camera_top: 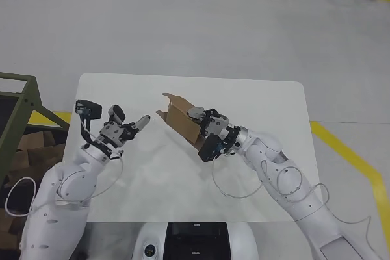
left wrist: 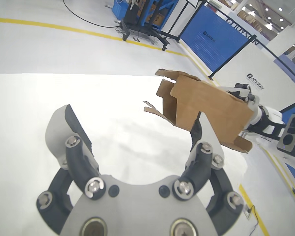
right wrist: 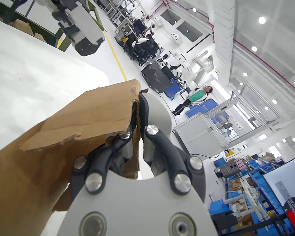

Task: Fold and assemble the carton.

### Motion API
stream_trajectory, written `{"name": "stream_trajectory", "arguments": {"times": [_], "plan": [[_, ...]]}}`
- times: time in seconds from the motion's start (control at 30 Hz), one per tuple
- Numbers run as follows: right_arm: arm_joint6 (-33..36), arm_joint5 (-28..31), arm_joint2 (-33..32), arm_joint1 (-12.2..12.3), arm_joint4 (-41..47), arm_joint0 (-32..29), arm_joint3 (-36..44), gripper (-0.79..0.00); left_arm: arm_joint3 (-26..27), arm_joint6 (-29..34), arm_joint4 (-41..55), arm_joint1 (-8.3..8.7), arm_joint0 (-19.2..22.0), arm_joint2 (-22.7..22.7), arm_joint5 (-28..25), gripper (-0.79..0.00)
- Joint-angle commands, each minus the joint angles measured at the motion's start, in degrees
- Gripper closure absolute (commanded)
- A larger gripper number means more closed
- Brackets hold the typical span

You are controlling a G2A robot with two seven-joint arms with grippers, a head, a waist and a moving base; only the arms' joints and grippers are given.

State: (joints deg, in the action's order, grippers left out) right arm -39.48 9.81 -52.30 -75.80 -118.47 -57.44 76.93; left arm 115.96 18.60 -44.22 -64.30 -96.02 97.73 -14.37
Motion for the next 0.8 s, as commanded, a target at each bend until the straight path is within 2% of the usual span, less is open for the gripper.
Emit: {"name": "stream_trajectory", "arguments": {"times": [0.0, 0.2, 0.27, 0.53, 0.77], "plan": [[0.0, 0.0, 0.0, 0.0, 0.0, 0.0, 0.0, 0.000, 0.1, -0.9, -3.3, 0.00, -0.1, 0.1, 0.1, -0.785], [1.2, -0.8, 0.1, 0.1, -1.2, -0.5, 1.1, 0.000, 0.1, -0.9, -3.3, 0.00, -0.1, 0.1, 0.1, -0.785], [-0.5, -1.8, 0.5, 0.2, -3.2, -0.9, 2.2, 0.000, -0.1, -0.7, -3.3, -0.02, 0.0, -0.1, 0.3, -0.785], [-2.9, -5.9, 1.3, 0.8, -11.9, -1.4, 4.7, 0.000, -3.5, 5.9, -0.9, -0.37, 5.7, -7.3, 2.1, -0.785], [-1.8, -6.8, 1.3, 0.9, -12.4, -2.0, 4.7, 0.000, -3.9, 7.5, 0.9, -0.33, 6.9, -7.6, 2.5, -0.785]]}}
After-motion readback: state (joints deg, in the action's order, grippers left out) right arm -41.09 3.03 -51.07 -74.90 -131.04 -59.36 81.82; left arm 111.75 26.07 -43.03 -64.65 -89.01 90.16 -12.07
